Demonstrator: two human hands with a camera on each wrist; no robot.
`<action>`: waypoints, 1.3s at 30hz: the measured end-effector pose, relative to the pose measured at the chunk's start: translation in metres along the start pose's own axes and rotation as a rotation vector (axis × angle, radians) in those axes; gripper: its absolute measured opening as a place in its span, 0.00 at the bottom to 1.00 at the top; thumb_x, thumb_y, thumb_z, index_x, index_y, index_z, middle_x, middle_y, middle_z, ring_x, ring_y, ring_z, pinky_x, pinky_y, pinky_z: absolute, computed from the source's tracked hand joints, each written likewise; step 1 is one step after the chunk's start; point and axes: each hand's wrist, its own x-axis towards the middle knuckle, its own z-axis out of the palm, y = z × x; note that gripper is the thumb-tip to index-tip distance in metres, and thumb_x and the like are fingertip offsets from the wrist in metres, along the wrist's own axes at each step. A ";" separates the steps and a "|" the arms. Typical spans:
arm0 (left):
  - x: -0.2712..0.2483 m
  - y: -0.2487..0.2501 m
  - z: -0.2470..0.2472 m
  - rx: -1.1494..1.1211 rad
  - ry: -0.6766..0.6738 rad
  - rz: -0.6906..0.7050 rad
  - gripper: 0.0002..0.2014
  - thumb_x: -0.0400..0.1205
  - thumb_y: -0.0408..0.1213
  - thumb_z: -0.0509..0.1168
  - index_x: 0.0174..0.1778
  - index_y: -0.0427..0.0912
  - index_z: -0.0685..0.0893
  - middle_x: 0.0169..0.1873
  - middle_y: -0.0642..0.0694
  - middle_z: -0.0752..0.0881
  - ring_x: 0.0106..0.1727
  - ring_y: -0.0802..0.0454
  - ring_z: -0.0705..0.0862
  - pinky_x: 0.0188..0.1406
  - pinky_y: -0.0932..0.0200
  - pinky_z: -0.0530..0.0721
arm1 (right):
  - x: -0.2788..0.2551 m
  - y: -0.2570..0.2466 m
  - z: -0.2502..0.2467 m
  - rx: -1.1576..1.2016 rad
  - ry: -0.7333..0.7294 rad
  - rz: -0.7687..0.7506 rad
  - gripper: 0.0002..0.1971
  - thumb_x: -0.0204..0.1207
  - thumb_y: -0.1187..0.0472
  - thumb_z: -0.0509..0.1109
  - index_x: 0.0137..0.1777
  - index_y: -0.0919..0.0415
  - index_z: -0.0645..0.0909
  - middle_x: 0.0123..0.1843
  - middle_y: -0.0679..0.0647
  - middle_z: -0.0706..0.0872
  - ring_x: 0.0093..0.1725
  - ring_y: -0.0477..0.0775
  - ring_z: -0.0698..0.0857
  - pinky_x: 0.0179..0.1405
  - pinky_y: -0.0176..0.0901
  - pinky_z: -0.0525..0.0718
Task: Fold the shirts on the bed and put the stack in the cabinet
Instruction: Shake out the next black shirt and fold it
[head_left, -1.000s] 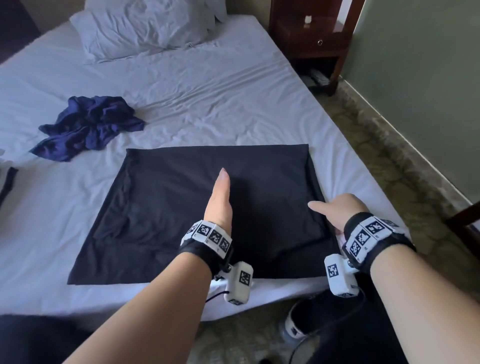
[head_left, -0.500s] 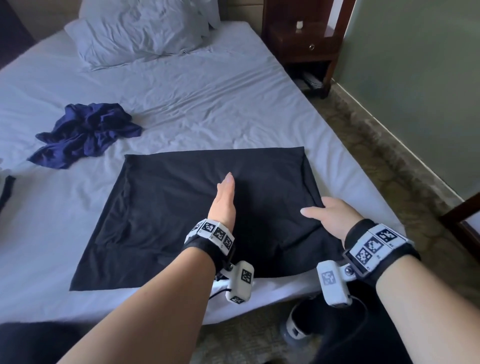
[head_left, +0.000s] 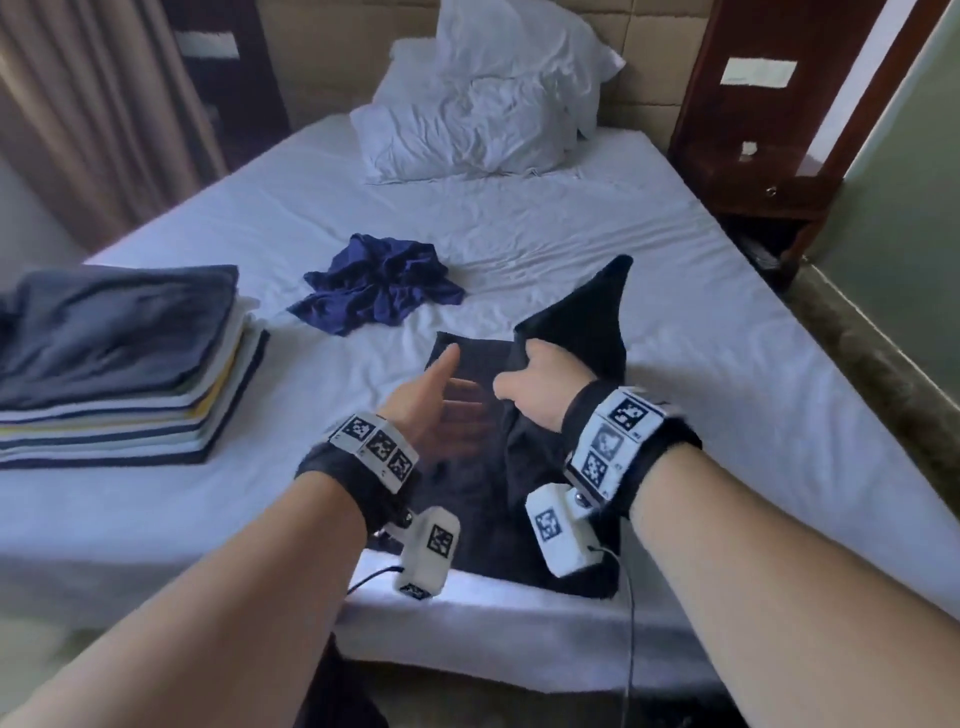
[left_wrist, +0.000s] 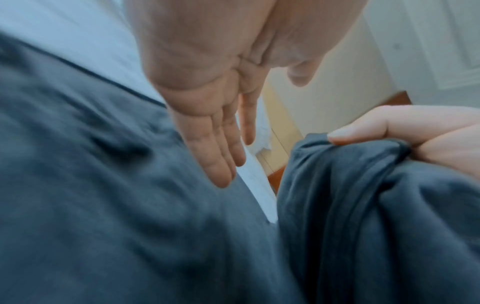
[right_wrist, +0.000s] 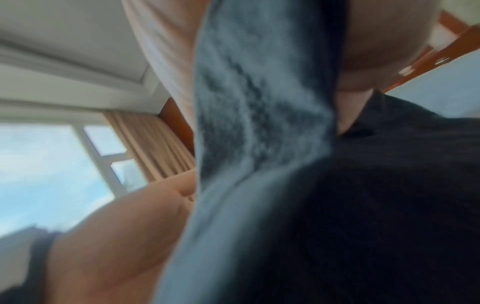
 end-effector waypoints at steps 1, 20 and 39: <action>-0.003 -0.005 -0.025 0.003 0.025 -0.050 0.34 0.84 0.68 0.61 0.58 0.35 0.86 0.45 0.37 0.92 0.50 0.37 0.91 0.51 0.41 0.90 | 0.005 -0.012 0.026 -0.024 -0.064 0.006 0.21 0.76 0.51 0.72 0.64 0.62 0.79 0.57 0.57 0.87 0.53 0.61 0.87 0.48 0.48 0.82; 0.010 -0.029 -0.107 0.533 0.223 -0.073 0.03 0.80 0.31 0.75 0.43 0.35 0.88 0.34 0.38 0.92 0.35 0.42 0.92 0.38 0.47 0.93 | 0.030 0.035 0.106 -0.148 -0.137 0.126 0.36 0.78 0.52 0.67 0.87 0.44 0.63 0.65 0.50 0.82 0.55 0.55 0.82 0.58 0.44 0.81; 0.002 -0.003 -0.041 0.896 -0.096 0.009 0.30 0.71 0.47 0.77 0.71 0.64 0.82 0.55 0.52 0.92 0.54 0.48 0.92 0.63 0.47 0.88 | 0.015 0.045 0.094 -0.150 -0.139 0.020 0.50 0.77 0.48 0.71 0.87 0.33 0.37 0.75 0.55 0.80 0.62 0.58 0.86 0.65 0.53 0.83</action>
